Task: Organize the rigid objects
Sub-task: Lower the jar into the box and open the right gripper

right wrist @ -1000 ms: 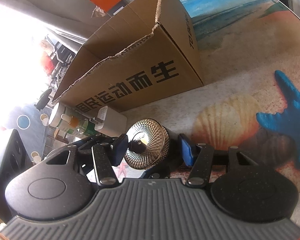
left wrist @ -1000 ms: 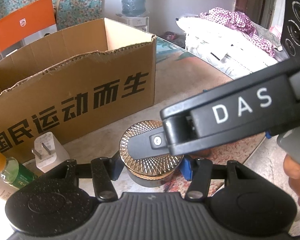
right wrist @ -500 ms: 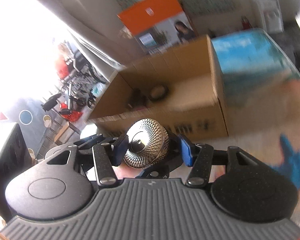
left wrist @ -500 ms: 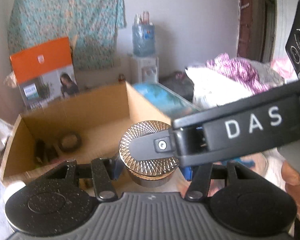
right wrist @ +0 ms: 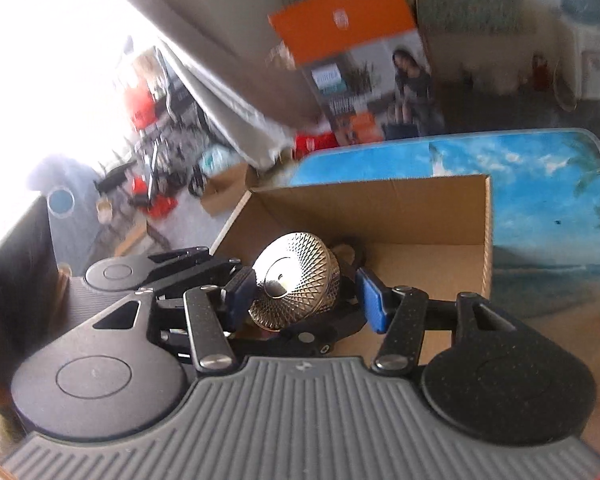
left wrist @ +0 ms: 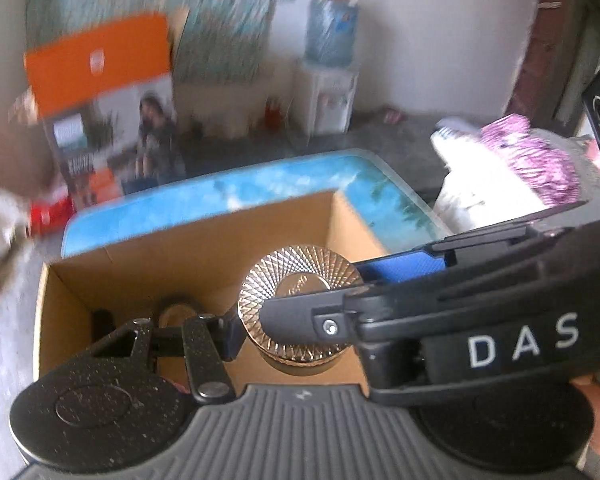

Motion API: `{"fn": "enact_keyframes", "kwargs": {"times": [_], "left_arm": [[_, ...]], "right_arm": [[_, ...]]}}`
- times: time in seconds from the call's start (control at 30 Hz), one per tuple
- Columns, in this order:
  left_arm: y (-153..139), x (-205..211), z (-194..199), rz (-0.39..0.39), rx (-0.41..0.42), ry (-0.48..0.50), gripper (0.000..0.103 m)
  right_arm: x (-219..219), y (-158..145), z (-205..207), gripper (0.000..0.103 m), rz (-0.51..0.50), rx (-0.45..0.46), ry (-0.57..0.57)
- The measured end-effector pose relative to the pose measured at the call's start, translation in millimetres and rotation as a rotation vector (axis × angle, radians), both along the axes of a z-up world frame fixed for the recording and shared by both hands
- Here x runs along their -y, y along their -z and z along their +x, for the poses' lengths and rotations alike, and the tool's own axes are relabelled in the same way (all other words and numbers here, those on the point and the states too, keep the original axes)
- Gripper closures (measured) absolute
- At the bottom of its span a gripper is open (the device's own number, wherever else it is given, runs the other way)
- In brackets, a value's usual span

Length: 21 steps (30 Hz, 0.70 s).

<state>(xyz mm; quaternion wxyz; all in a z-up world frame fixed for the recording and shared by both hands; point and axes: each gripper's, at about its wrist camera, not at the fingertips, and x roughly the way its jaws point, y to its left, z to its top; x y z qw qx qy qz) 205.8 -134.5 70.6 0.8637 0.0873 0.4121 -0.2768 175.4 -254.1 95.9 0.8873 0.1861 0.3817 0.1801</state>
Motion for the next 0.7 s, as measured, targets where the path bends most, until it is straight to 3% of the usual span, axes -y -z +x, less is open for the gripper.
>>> {"fn": "enact_keyframes", "kwargs": {"times": [0.3,0.7], "left_arm": [[54,-7,84,0.025,-0.224,-0.131,0.046],[86,4,130,0.007,-0.348,-0.2,0.046]], "right_arm": [[1,60,118,0.049,0.022,-0.255,-0.073],[5,101,184,0.049,0.007,-0.35,-0.088]]}}
